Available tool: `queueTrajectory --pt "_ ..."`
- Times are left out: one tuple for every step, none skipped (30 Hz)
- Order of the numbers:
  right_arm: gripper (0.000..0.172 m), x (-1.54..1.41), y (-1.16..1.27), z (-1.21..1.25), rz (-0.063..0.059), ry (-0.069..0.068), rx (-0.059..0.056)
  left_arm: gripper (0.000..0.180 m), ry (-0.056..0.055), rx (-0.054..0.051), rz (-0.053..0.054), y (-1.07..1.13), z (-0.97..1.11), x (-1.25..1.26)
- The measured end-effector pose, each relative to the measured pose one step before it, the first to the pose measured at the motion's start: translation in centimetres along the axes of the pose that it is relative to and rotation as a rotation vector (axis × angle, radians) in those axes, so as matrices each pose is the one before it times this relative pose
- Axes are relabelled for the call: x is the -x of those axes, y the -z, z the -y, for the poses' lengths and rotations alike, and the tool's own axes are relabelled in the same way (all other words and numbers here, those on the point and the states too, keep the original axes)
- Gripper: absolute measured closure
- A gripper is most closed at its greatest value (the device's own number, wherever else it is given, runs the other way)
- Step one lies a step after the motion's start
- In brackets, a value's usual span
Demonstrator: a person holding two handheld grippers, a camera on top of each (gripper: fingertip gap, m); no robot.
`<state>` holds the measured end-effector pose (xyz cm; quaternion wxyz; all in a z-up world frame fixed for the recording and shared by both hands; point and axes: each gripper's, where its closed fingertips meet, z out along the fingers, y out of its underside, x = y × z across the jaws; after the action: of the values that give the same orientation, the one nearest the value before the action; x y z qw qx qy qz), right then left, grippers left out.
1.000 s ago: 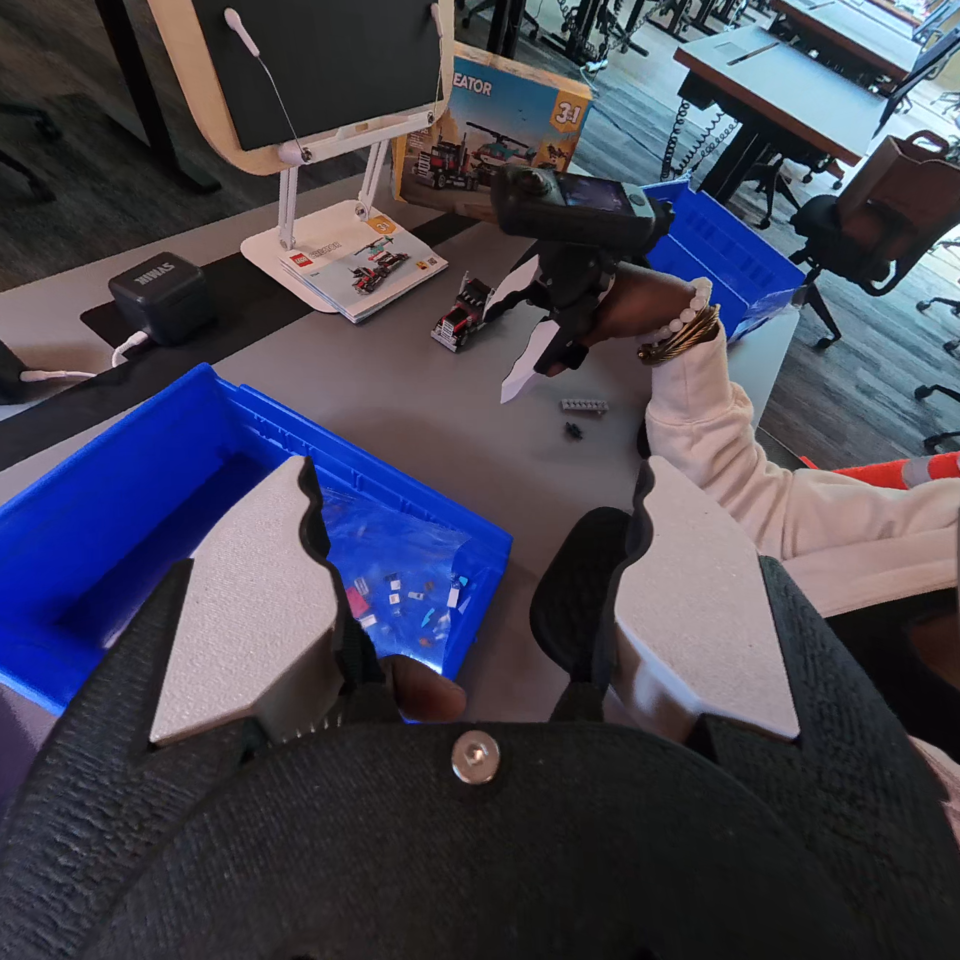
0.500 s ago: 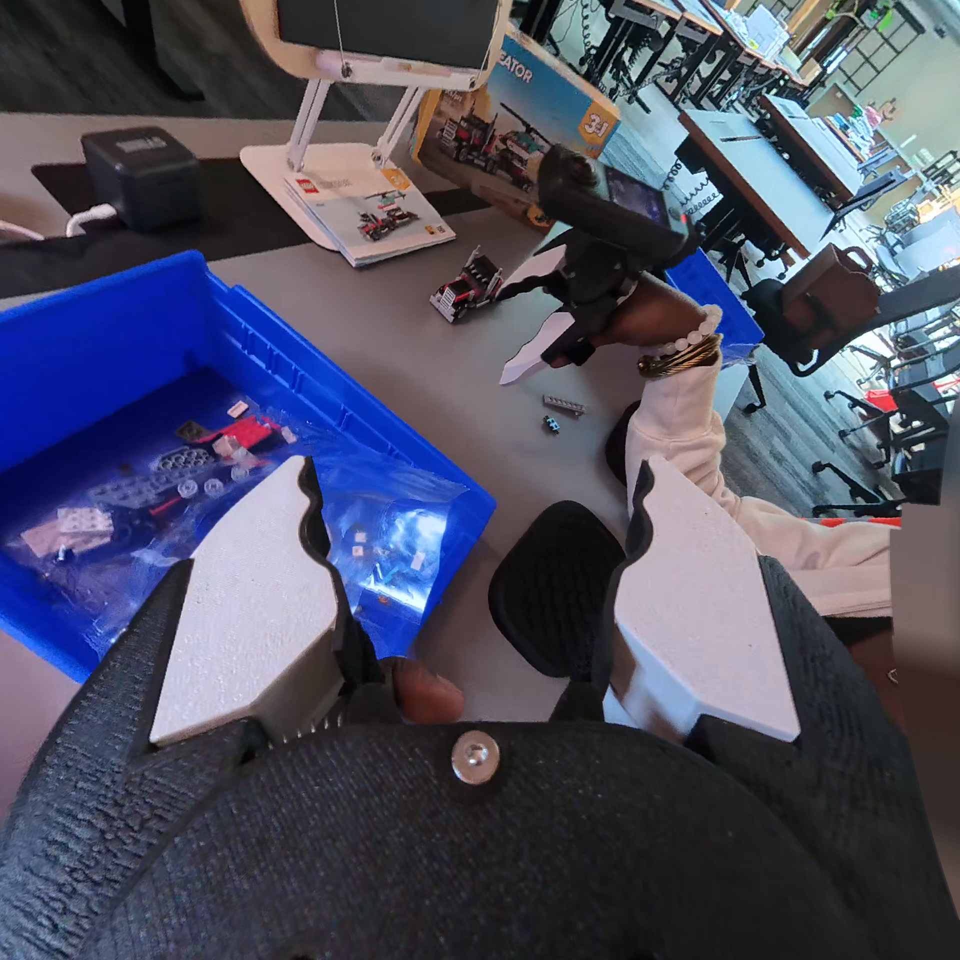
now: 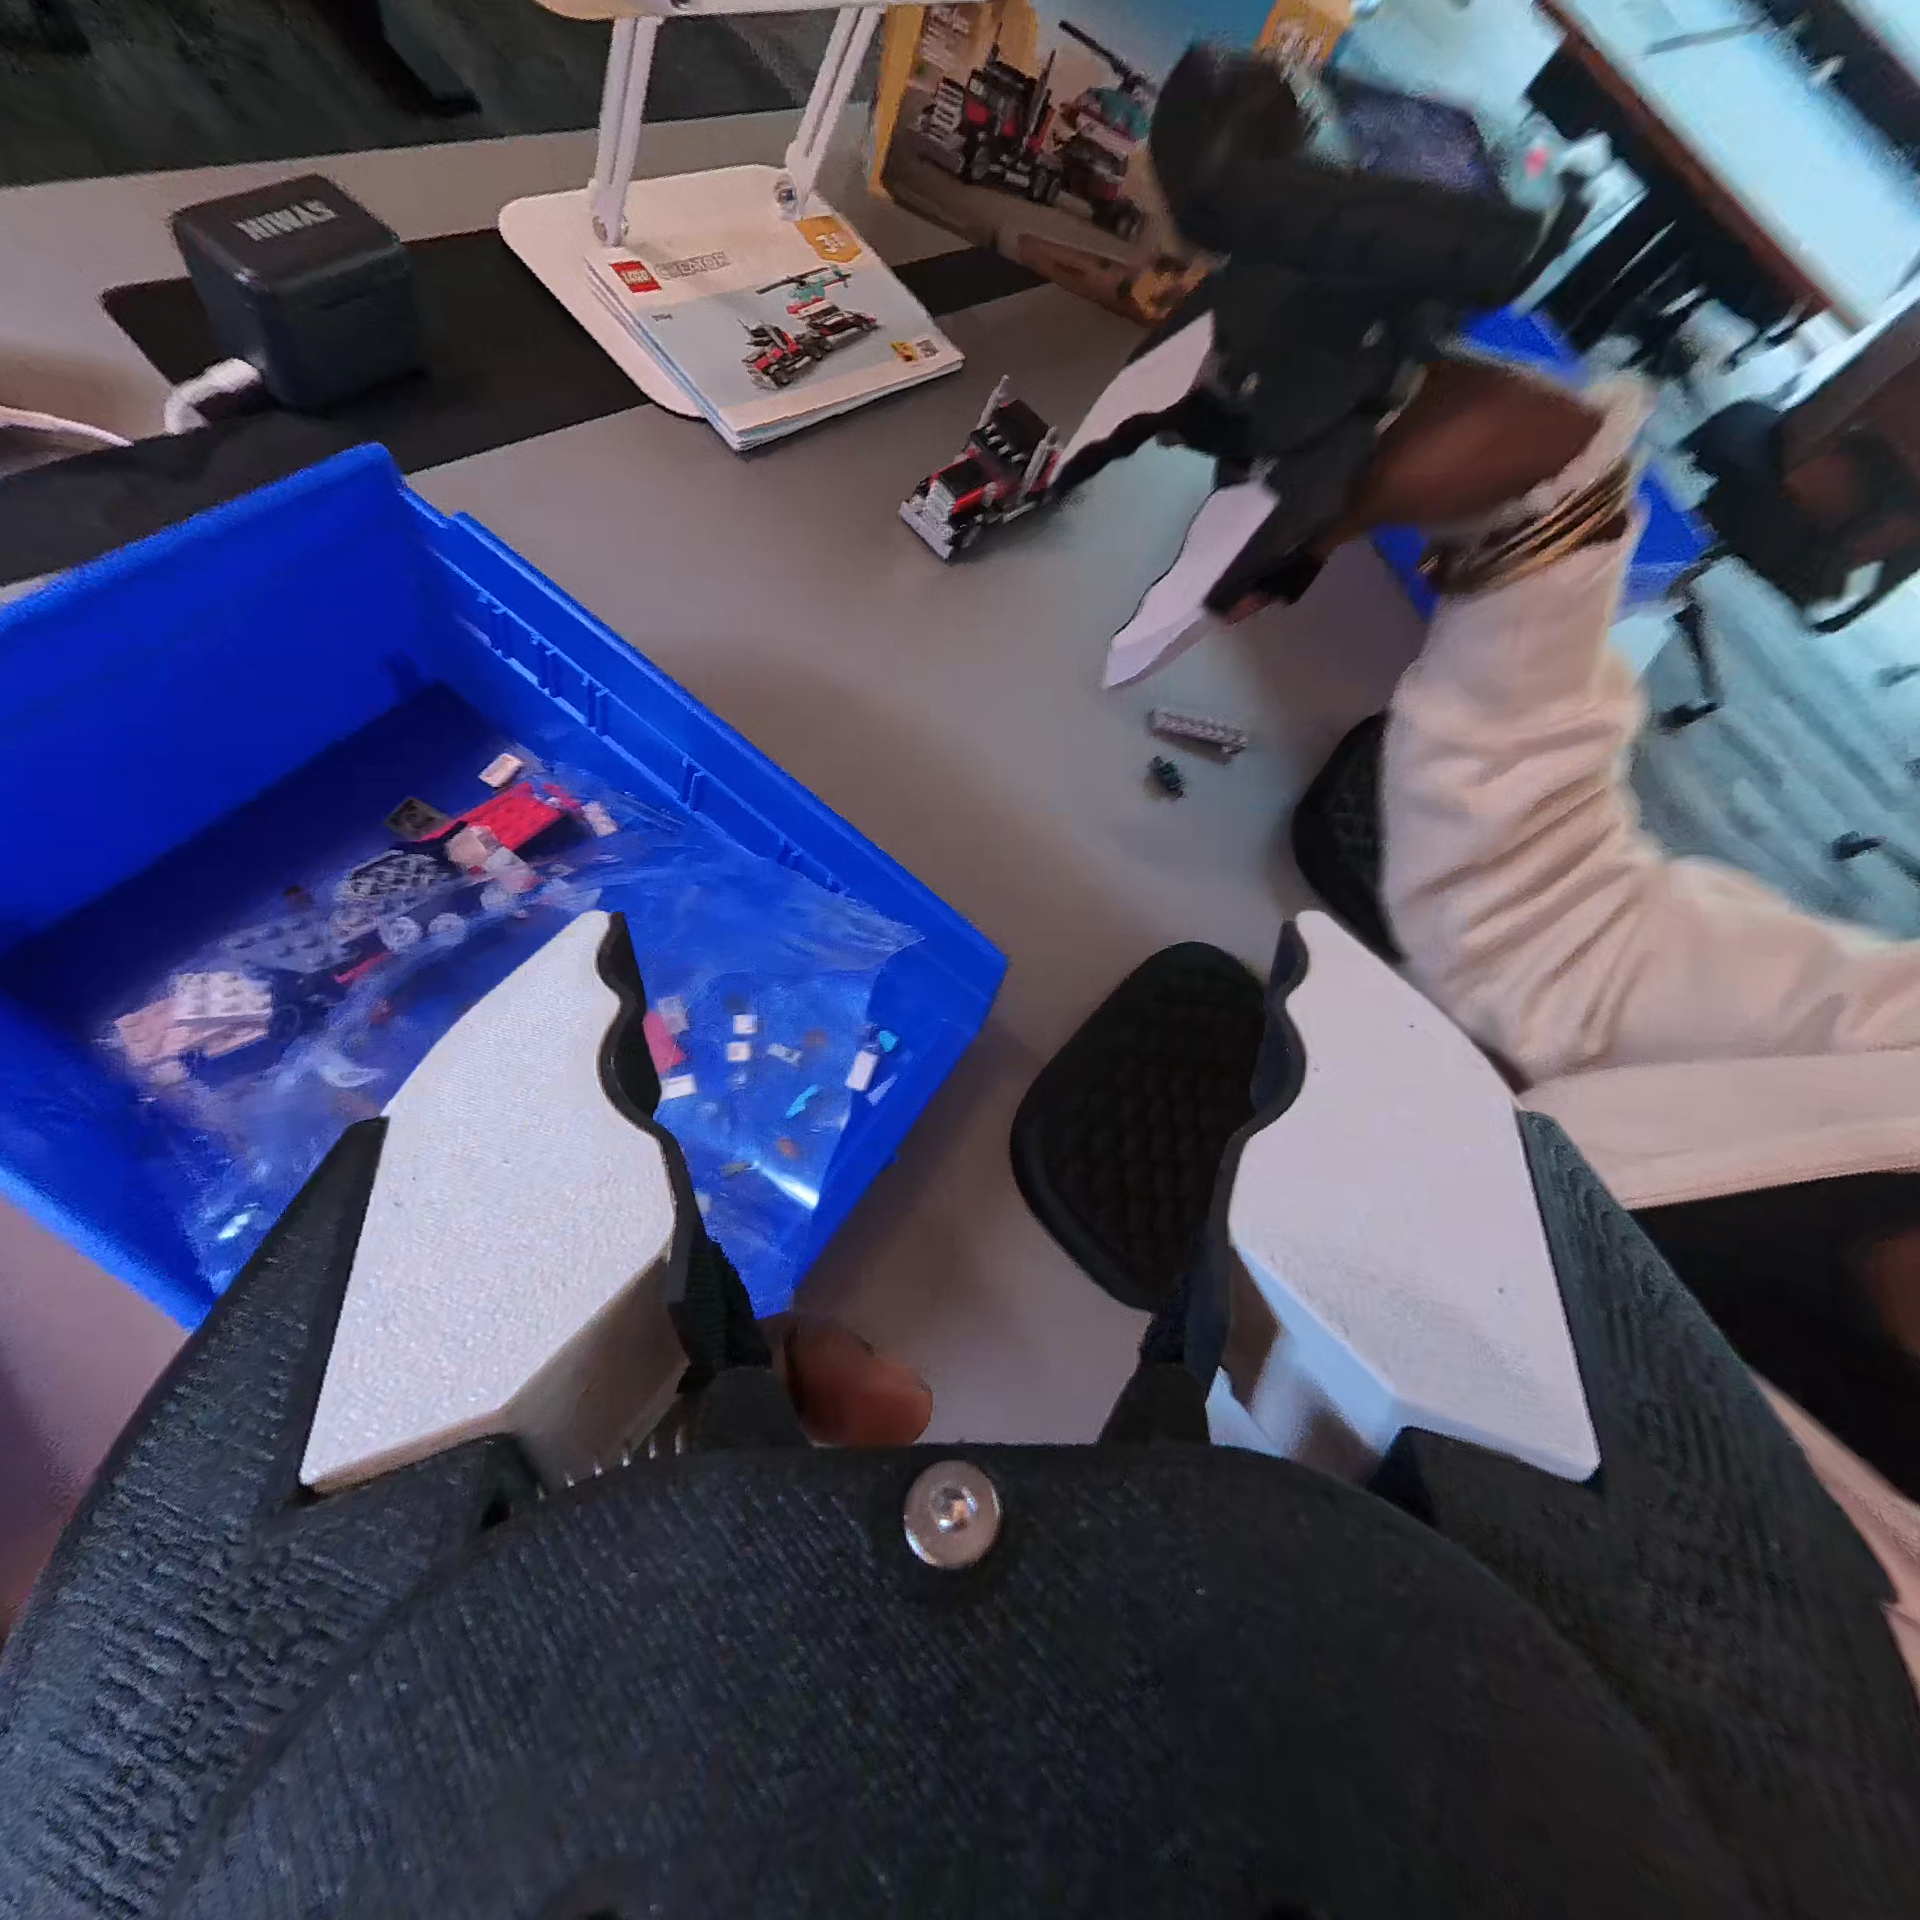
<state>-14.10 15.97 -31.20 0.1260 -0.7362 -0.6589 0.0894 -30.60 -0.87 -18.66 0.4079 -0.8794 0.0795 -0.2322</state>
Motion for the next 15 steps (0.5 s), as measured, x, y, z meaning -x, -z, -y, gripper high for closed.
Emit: queueTrajectory --pt "0.073 0.029 0.679 -0.126 0.0214 0.0468 -0.0122 0.067 -0.0401 0.0094 0.045 -0.146 -0.141 -0.025" --pt "0.073 0.096 0.64 -0.305 0.0252 0.0531 -0.0124 0.067 -0.0553 0.0086 0.0608 -0.16 -0.156 0.111" --pt "0.073 0.2 0.594 -0.423 0.0305 0.0445 -0.0158 0.067 -0.0636 0.0098 0.0631 -0.186 -0.226 0.047" --pt "0.075 0.144 0.499 -0.552 0.0266 0.0318 -0.0173 0.067 -0.0565 0.0108 0.0511 -0.252 -0.254 -0.197" --pt "0.076 0.122 0.355 -0.765 0.0232 0.0286 -0.0152 0.068 -0.0384 0.0058 0.0326 -0.298 -0.182 -0.498" --pt "0.078 0.251 0.155 -1.016 0.0276 0.0276 -0.0115 0.068 -0.0215 -0.0017 0.0095 -0.352 -0.049 -0.833" --pt "0.079 0.403 -0.051 -1.359 0.0344 0.0201 -0.0024 0.07 -0.0094 -0.0085 -0.0055 -0.373 0.041 -1.012" --pt "0.081 0.401 -0.225 -1.599 0.0289 0.0129 0.0023 0.073 -0.0025 -0.0127 -0.005 -0.415 0.068 -0.975" --pt "0.084 0.392 -0.397 -1.749 0.025 0.0028 0.0059 0.076 -0.0015 -0.0116 -0.0014 -0.471 0.034 -0.89" --pt "0.088 0.351 -0.558 -1.755 0.0178 -0.0106 0.0038 0.078 -0.0025 -0.0063 -0.0031 -0.55 -0.076 -0.895" --pt "0.091 0.324 -0.71 -1.686 0.0123 -0.0165 0.0015 0.081 -0.0005 -0.0025 -0.0038 -0.653 -0.119 -0.859" --pt "0.094 0.329 -0.805 -1.604 0.0075 -0.0168 0.0018 0.084 0.0031 -0.0023 -0.0032 -0.741 -0.146 -0.825" --pt "0.097 0.259 -0.835 -1.481 -0.0031 -0.0116 0.0034 0.089 0.0058 -0.0018 -0.0037 -0.819 -0.148 -0.802" --pt "0.099 0.175 -0.794 -1.266 -0.0161 -0.0027 -0.0011 0.093 0.0046 0.0002 -0.0079 -0.884 -0.158 -0.87" --pt "0.101 0.213 -0.707 -1.021 -0.0187 0.001 -0.0044 0.096 0.0025 0.0032 -0.0137 -0.924 -0.195 -0.97"
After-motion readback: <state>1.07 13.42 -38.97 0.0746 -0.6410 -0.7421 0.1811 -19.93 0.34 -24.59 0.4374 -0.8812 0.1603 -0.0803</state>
